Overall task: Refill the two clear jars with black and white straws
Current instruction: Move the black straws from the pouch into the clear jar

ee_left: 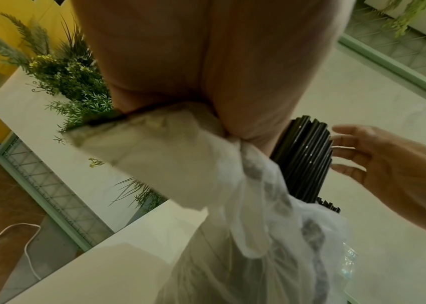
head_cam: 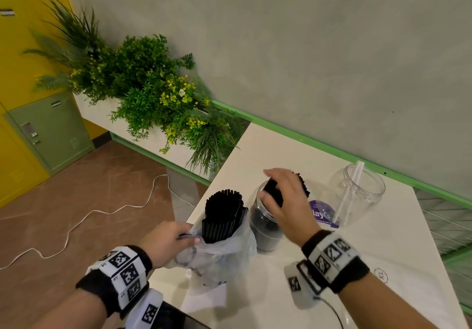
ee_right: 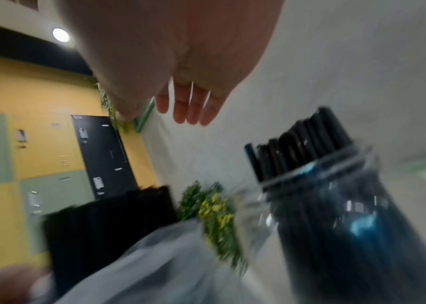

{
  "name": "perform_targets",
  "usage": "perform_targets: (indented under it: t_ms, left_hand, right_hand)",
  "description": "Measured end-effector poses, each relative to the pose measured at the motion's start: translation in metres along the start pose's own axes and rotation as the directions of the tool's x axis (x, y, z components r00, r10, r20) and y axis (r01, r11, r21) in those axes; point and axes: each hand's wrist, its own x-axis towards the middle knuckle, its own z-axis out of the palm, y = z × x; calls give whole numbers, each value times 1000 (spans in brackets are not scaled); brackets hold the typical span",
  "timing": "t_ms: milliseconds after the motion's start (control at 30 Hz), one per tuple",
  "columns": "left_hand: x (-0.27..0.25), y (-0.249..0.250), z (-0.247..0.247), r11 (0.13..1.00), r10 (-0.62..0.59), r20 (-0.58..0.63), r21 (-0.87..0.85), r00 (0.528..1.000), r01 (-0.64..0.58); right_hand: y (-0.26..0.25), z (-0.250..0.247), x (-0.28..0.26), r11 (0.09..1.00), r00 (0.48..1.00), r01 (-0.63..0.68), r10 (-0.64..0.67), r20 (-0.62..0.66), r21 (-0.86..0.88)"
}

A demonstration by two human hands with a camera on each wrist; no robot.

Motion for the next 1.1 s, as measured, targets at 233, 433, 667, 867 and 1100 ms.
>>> perform_targets:
  t_ms: [233,433,667,867,1100]
  left_hand:
    - [-5,-8,5,999,7,18,-36,1000,-6]
    - [-9,-16,18,992,-17,16,-123,1000,19]
    - [-13,-8,20,970,52,-17,-235,999,-54]
    - [-14,-10,19,968,42,9,-248,999,-38]
    - [-10,-8,20,974,63,-7,-216,998,-63]
  right_hand:
    - [-17,57,-45,868,897,-357,214,387,347]
    - [-26,74,-40,938,901,-288,198,386,192]
    - [-35,62,-39,944,934,-275,218,284,181]
    - [-32,57,-47,884,917,-364,285,278,294]
    - [-49,31,-32,816,941,-336,269,206,470]
